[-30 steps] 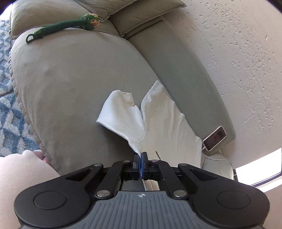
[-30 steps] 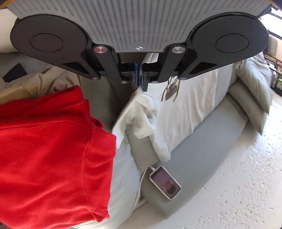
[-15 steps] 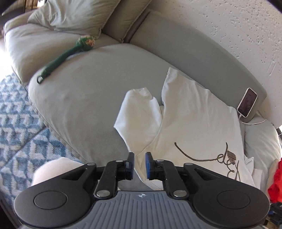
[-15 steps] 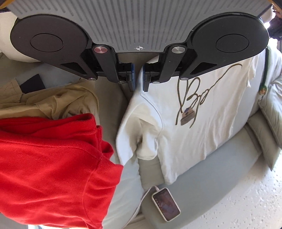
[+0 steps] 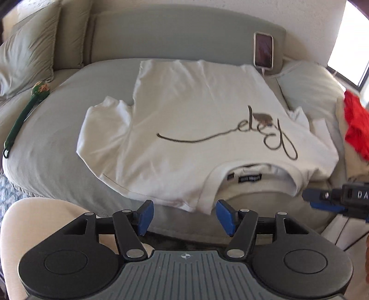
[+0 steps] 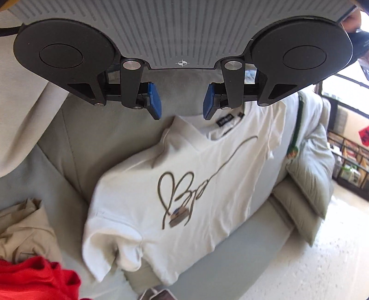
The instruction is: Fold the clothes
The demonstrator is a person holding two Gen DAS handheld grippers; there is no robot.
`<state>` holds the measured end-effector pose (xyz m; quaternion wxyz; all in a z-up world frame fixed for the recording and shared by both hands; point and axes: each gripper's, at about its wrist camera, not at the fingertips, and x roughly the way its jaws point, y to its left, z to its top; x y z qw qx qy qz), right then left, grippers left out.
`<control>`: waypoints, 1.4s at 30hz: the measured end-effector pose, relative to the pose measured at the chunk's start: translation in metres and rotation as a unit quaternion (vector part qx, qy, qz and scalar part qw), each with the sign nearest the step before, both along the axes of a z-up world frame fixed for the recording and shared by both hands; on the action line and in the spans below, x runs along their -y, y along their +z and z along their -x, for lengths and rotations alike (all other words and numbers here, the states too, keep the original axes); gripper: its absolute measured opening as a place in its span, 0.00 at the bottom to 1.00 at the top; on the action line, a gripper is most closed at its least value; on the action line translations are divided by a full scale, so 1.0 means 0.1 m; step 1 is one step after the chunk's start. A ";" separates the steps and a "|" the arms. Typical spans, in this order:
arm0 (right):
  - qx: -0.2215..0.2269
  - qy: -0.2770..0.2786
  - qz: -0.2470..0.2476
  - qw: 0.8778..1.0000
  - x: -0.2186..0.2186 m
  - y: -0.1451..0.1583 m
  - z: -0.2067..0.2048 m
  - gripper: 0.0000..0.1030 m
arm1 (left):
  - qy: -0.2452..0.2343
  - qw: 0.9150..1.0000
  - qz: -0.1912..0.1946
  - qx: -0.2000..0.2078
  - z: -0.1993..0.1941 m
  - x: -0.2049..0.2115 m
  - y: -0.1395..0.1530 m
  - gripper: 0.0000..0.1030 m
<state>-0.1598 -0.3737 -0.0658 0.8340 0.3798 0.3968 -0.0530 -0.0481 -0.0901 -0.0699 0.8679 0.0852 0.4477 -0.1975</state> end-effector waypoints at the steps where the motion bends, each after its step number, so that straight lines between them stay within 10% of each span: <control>1: 0.000 0.010 0.015 1.000 -0.07 -0.02 -0.03 0.46 | -0.007 1.000 -0.010 -0.001 -0.01 0.07 -0.08 0.59; 8: -0.001 0.050 0.192 0.980 -0.42 -0.03 -0.31 0.45 | -0.012 0.999 -0.049 0.009 -0.15 0.28 -0.39 0.42; 10: 0.000 0.047 0.218 0.975 -0.46 -0.01 -0.31 0.24 | -0.023 0.999 -0.045 0.011 -0.13 0.26 -0.38 0.07; 11: -0.003 0.048 0.219 0.975 -0.45 -0.01 -0.30 0.08 | -0.025 0.999 -0.042 0.014 -0.12 0.23 -0.33 0.07; 19: -0.038 0.068 0.159 0.984 -0.34 0.17 -0.14 0.08 | -0.054 0.998 -0.009 -0.017 -0.14 0.09 -0.09 0.08; 24: -0.064 0.079 0.145 0.984 -0.36 0.18 -0.11 0.46 | -0.045 0.999 0.015 -0.009 -0.19 0.16 -0.04 0.37; 29: 0.012 0.065 0.178 0.982 -0.39 0.49 -0.07 0.47 | -0.036 0.999 0.040 -0.001 -0.24 0.23 0.00 0.56; 35: 0.024 0.069 0.226 0.971 -0.44 0.22 -0.48 0.28 | -0.040 0.998 0.012 0.036 -0.29 0.42 -0.11 0.51; 42: -0.018 0.074 0.176 0.981 -0.32 0.09 -0.27 0.29 | -0.035 0.998 -0.001 -0.045 -0.25 0.22 -0.25 0.48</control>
